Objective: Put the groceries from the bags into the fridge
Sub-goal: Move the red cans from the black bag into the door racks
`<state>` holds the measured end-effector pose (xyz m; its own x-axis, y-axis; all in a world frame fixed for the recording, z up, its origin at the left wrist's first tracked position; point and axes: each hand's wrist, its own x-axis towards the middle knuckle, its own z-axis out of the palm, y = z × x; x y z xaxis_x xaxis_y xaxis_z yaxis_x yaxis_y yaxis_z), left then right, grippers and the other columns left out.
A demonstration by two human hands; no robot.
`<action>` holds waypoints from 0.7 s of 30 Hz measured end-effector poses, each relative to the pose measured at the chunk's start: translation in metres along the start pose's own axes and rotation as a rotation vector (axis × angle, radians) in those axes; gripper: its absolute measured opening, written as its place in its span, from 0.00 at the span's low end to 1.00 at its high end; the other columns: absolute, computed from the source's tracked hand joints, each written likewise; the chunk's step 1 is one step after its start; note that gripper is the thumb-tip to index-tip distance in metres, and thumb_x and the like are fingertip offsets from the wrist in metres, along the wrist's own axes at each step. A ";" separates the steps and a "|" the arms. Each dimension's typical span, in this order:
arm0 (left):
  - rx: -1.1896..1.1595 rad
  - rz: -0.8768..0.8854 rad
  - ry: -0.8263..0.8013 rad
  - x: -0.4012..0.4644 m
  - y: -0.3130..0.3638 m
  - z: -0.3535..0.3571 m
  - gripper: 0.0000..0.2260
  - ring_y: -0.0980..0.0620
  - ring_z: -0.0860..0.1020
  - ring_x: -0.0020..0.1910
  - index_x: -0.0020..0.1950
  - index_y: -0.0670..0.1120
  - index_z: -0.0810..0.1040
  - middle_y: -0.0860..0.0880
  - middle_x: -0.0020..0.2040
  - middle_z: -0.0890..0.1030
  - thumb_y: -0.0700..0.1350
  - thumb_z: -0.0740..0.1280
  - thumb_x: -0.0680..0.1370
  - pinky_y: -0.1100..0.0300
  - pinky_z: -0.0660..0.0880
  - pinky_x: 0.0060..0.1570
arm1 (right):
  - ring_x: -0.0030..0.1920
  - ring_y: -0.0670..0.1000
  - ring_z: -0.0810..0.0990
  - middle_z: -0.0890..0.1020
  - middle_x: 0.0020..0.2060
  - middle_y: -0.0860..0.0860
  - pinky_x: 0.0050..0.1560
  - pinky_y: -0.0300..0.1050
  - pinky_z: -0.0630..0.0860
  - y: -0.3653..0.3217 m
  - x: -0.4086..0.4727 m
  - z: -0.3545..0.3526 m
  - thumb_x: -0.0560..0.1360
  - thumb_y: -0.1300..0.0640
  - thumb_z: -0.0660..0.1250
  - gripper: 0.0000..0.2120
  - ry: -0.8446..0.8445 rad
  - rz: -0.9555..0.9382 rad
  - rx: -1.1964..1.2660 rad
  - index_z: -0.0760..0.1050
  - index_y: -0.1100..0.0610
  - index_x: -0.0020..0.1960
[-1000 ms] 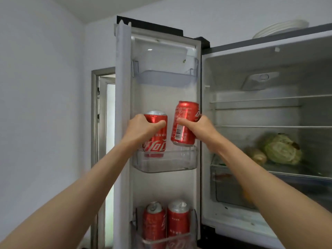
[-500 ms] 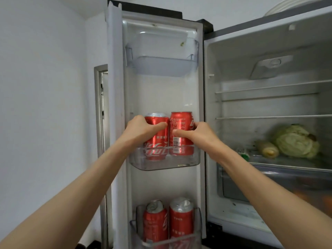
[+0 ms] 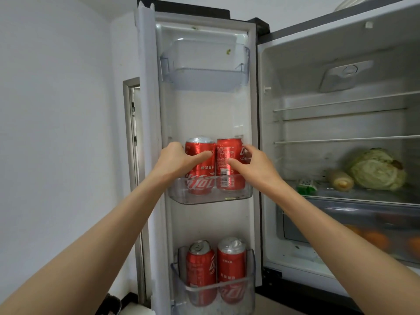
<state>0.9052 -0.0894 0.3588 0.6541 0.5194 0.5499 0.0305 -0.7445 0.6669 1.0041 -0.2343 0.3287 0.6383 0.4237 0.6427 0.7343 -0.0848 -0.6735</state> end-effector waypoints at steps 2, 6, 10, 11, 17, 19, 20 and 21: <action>-0.005 0.009 0.002 -0.003 0.001 -0.002 0.23 0.50 0.82 0.42 0.53 0.39 0.77 0.44 0.47 0.83 0.57 0.71 0.70 0.52 0.80 0.44 | 0.57 0.47 0.74 0.75 0.61 0.52 0.54 0.42 0.70 -0.003 -0.006 -0.003 0.76 0.51 0.64 0.22 0.016 -0.025 -0.063 0.67 0.54 0.68; 0.140 0.121 0.084 -0.020 0.008 -0.015 0.28 0.48 0.76 0.55 0.69 0.40 0.65 0.44 0.62 0.75 0.54 0.67 0.75 0.56 0.75 0.51 | 0.65 0.53 0.70 0.72 0.65 0.54 0.65 0.50 0.67 -0.015 -0.010 -0.002 0.77 0.48 0.62 0.25 0.107 -0.131 -0.248 0.63 0.56 0.71; 0.267 0.408 0.225 -0.046 -0.008 -0.044 0.27 0.49 0.70 0.65 0.74 0.46 0.60 0.46 0.69 0.67 0.51 0.63 0.77 0.56 0.68 0.64 | 0.68 0.53 0.67 0.69 0.68 0.55 0.70 0.52 0.64 -0.039 -0.027 0.009 0.77 0.51 0.62 0.27 0.164 -0.321 -0.315 0.61 0.58 0.72; 0.318 0.465 0.249 -0.054 -0.013 -0.053 0.26 0.50 0.70 0.65 0.74 0.46 0.60 0.46 0.69 0.67 0.50 0.63 0.78 0.59 0.67 0.63 | 0.69 0.53 0.66 0.69 0.69 0.55 0.71 0.51 0.62 -0.045 -0.033 0.014 0.77 0.51 0.63 0.27 0.167 -0.369 -0.330 0.61 0.58 0.72; 0.762 0.481 0.325 -0.094 -0.076 -0.120 0.26 0.40 0.67 0.69 0.72 0.46 0.63 0.41 0.70 0.68 0.55 0.52 0.77 0.39 0.64 0.66 | 0.73 0.54 0.61 0.65 0.72 0.56 0.74 0.55 0.55 -0.086 -0.067 0.082 0.77 0.49 0.62 0.29 0.059 -0.561 -0.436 0.58 0.57 0.74; 0.845 0.406 0.324 -0.116 -0.102 -0.147 0.26 0.40 0.64 0.71 0.72 0.47 0.61 0.41 0.71 0.67 0.55 0.50 0.77 0.35 0.60 0.67 | 0.73 0.54 0.61 0.64 0.72 0.55 0.73 0.59 0.55 -0.104 -0.082 0.117 0.77 0.46 0.60 0.30 -0.005 -0.585 -0.400 0.57 0.56 0.74; 0.868 0.376 0.326 -0.129 -0.117 -0.162 0.25 0.40 0.64 0.71 0.72 0.47 0.61 0.41 0.71 0.67 0.55 0.50 0.77 0.35 0.59 0.67 | 0.73 0.54 0.61 0.64 0.73 0.55 0.73 0.60 0.57 -0.114 -0.091 0.136 0.76 0.43 0.57 0.31 -0.039 -0.584 -0.363 0.57 0.55 0.75; 0.887 0.347 0.328 -0.145 -0.133 -0.179 0.25 0.40 0.63 0.71 0.72 0.47 0.61 0.41 0.71 0.67 0.54 0.50 0.77 0.35 0.58 0.67 | 0.73 0.53 0.61 0.64 0.73 0.54 0.72 0.59 0.59 -0.124 -0.103 0.155 0.76 0.41 0.54 0.32 -0.070 -0.580 -0.318 0.57 0.55 0.75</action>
<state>0.6716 0.0091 0.2807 0.4970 0.2052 0.8432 0.5171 -0.8503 -0.0979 0.8117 -0.1272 0.2890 0.1107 0.5374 0.8360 0.9935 -0.0825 -0.0785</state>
